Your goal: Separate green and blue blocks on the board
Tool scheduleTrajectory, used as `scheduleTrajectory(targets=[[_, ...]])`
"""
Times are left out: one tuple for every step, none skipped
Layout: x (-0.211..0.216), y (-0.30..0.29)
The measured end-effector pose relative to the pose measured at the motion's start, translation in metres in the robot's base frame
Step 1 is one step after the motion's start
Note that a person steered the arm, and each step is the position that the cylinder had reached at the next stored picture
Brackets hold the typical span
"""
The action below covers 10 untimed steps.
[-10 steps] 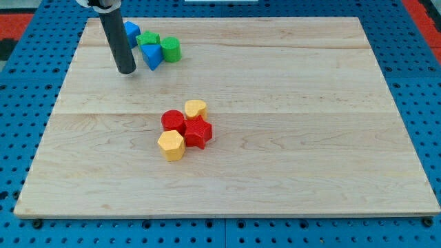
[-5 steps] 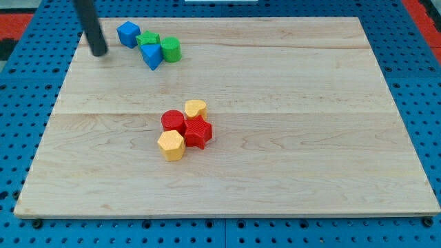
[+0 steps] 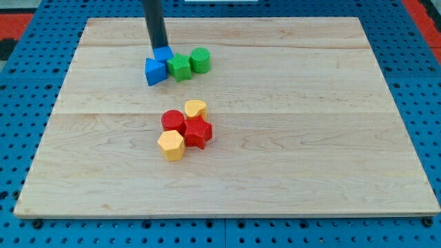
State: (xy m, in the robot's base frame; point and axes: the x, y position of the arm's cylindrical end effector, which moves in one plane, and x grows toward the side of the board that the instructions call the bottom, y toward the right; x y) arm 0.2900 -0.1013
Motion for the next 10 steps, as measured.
scheduleTrajectory(targets=[[0.005,0.037],[-0.003,-0.017],[0.012,-0.055],[0.036,-0.054],[0.039,-0.063],[0.039,-0.036],[0.048,-0.047],[0.053,-0.025],[0.059,0.019],[0.063,0.059]])
